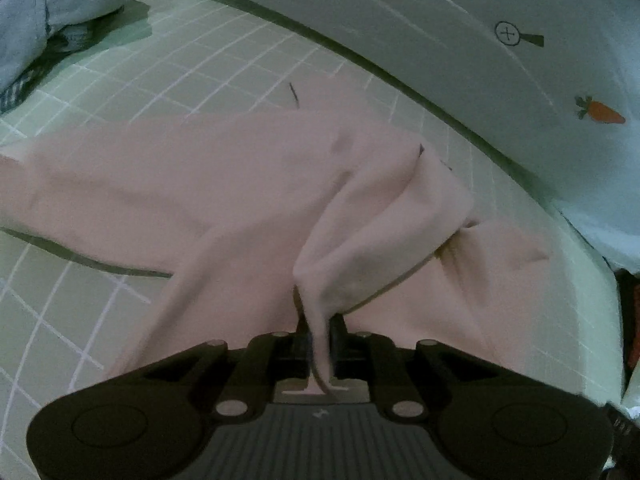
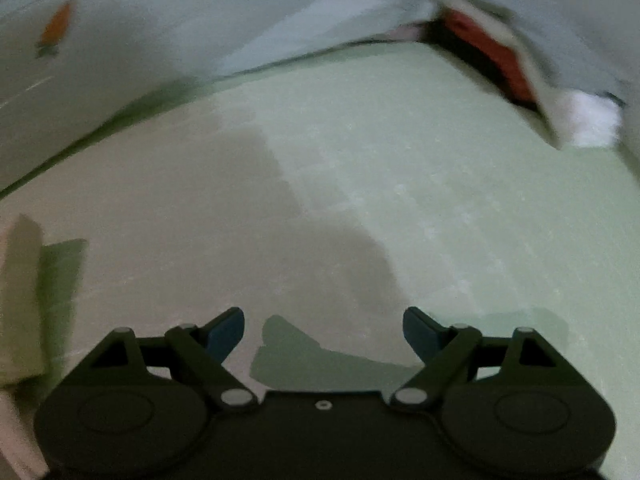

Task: Fold clothes
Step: 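Grasp the peach top's body with the left gripper while the right gripper grasps its hem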

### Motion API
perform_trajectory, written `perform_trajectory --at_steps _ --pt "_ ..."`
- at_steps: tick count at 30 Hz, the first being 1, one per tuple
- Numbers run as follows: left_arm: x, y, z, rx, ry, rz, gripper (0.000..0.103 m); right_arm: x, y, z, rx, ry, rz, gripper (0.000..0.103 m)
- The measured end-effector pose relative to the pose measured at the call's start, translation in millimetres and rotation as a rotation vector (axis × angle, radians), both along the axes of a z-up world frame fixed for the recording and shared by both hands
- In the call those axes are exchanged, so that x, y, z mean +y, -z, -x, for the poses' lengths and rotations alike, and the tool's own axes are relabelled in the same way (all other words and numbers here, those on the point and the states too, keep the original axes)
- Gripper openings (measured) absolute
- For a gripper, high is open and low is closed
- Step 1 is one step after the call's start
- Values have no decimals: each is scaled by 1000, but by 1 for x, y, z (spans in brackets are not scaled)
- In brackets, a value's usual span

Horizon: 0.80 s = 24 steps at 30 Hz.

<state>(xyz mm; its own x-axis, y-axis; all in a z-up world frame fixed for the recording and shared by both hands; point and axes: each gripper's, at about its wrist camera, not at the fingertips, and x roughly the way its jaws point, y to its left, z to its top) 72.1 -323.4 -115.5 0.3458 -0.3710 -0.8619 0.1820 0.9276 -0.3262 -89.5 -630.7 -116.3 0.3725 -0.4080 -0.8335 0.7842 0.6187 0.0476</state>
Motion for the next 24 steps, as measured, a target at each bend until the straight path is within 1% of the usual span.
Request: perform_trajectory --at_steps 2,4,8,9,11,14,15,16,17,19,20,21,22,23,24 --pt "-1 0 -1 -1 3 -5 13 4 -1 -16 -47 -47 -30 86" --pt "-1 1 -2 4 0 4 13 7 -2 -31 -98 -85 -70 83" --pt "4 4 -7 22 -16 28 13 10 3 -61 -218 -132 -206 80" --pt "4 5 -7 25 -18 29 13 9 7 -69 -259 -133 -270 80" --pt "4 5 -6 27 -16 24 13 2 20 -75 -360 -79 -460 80" --pt "5 4 -6 26 -12 21 13 -11 60 -76 -556 117 -877 78" --pt "6 4 -6 26 -12 23 13 -11 72 -76 -607 169 -984 78" --pt "8 4 -5 27 -13 24 13 -10 81 -76 -633 200 -1048 78" --pt "8 4 -5 29 -14 26 13 -9 84 -78 -620 200 -1052 79" --pt "8 5 -6 28 -12 23 14 -7 83 -84 -598 154 -1017 75" --pt "6 6 -7 26 -12 21 14 -7 82 -86 -591 149 -1006 73" --pt "6 6 -6 24 -11 18 14 -7 82 -88 -585 147 -997 62" --pt "5 6 -7 21 -8 16 14 -7 81 -90 -588 138 -990 38" --pt "5 6 -6 19 -7 15 14 -8 81 -93 -591 123 -981 27" --pt "6 6 -6 18 -6 15 15 -9 78 -94 -591 101 -957 13"
